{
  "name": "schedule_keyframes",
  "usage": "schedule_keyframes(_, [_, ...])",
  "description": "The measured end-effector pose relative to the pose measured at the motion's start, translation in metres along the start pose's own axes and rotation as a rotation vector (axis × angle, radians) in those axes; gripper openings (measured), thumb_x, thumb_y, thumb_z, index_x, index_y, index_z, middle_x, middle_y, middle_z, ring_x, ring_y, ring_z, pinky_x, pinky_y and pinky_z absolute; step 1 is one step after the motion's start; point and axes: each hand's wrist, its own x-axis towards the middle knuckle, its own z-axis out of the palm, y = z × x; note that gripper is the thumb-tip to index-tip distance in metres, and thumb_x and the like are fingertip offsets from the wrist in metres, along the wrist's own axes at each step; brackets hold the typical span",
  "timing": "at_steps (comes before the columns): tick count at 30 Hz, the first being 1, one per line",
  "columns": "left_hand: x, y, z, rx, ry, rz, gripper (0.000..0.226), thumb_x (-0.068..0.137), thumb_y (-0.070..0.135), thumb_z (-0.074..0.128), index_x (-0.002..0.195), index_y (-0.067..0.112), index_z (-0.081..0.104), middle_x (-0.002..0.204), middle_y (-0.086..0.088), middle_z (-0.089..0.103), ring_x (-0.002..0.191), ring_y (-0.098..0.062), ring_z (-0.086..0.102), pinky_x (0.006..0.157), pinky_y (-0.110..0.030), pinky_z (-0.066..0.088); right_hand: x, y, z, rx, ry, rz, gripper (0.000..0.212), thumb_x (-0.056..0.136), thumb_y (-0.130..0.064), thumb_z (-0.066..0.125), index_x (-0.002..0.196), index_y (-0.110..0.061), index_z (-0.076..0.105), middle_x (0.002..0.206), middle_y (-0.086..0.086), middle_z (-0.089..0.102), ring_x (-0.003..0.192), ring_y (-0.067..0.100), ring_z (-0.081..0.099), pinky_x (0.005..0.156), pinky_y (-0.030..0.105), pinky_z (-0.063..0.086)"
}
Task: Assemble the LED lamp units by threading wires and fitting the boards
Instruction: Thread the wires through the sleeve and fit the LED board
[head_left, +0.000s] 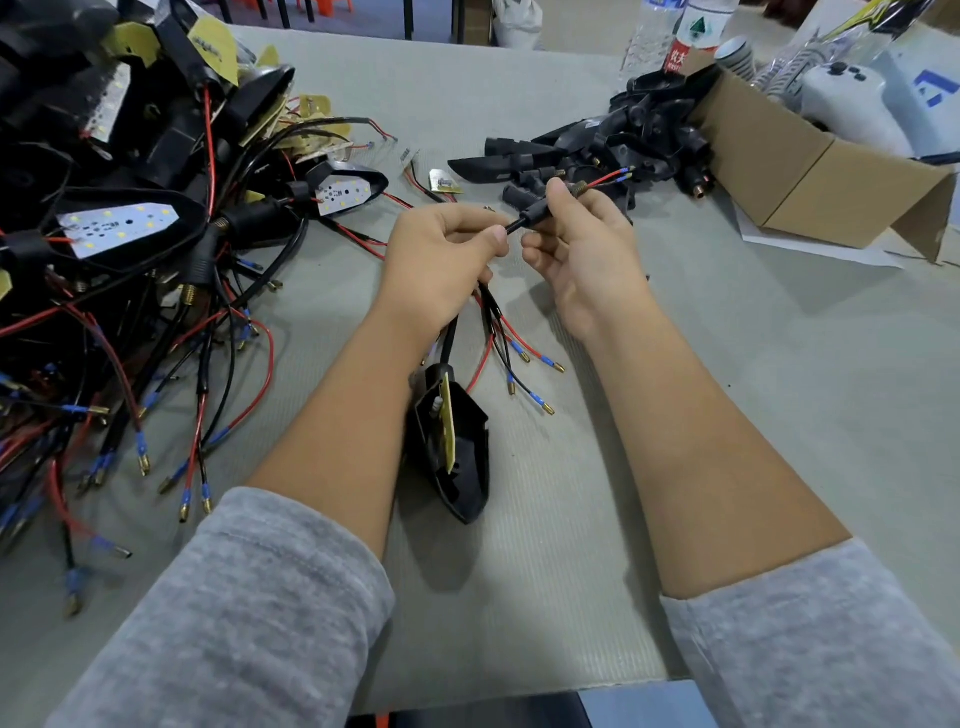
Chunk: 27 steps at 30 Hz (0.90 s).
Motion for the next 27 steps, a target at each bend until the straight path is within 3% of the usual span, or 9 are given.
schedule_keyframes(4, [0.0007,0.0004,0.0002,-0.01,0.022,-0.032,0.014,0.093,0.009,0.06,0.085,0.018,0.068,0.069,0.005,0.069,0.046,0.0,0.052,0.049,-0.014,0.043,-0.0013,-0.0022,-0.0017,0.055,-0.046,0.011,0.008,0.098,-0.009,0.052,0.092,-0.012,0.056,0.076,0.008,0.058,0.055,0.016,0.058,0.057,0.026,0.053])
schedule_keyframes(10, [0.0005,0.0024,-0.0006,0.019,0.033,-0.062,0.012,0.095,0.01,0.057,0.092,0.013,0.068,0.072,0.002,0.068,0.045,0.002,0.05,0.048,-0.013,0.043,-0.0016,-0.0033,-0.0031,0.078,-0.071,0.05,0.02,0.093,-0.002,0.041,0.094,-0.01,0.059,0.084,0.014,0.068,0.057,0.02,0.061,0.06,0.028,0.054])
schedule_keyframes(17, [-0.0021,0.0055,-0.0008,-0.028,0.045,-0.049,0.011,0.095,0.008,0.057,0.094,0.009,0.067,0.07,0.002,0.065,0.045,0.002,0.048,0.049,-0.012,0.042,-0.0009,-0.0019,-0.0012,0.008,-0.049,0.026,0.013,0.096,-0.006,0.05,0.086,-0.011,0.057,0.07,0.008,0.063,0.055,0.019,0.061,0.056,0.027,0.054])
schedule_keyframes(24, [-0.0032,0.0063,-0.0022,-0.069,-0.01,-0.057,0.013,0.088,0.005,0.064,0.086,0.016,0.069,0.072,-0.004,0.066,0.049,0.0,0.05,0.052,-0.013,0.044,-0.0019,-0.0024,-0.0031,0.059,-0.049,0.034,0.013,0.096,-0.005,0.048,0.093,-0.013,0.058,0.079,0.01,0.063,0.057,0.017,0.063,0.055,0.024,0.053])
schedule_keyframes(27, [-0.0025,0.0052,-0.0015,-0.058,-0.008,-0.058,0.012,0.087,0.004,0.065,0.088,0.015,0.069,0.075,-0.007,0.067,0.049,-0.001,0.051,0.052,-0.014,0.044,-0.002,-0.0035,-0.0042,0.055,-0.057,0.054,0.009,0.097,-0.01,0.053,0.09,-0.012,0.058,0.072,0.007,0.065,0.055,0.013,0.063,0.052,0.021,0.05])
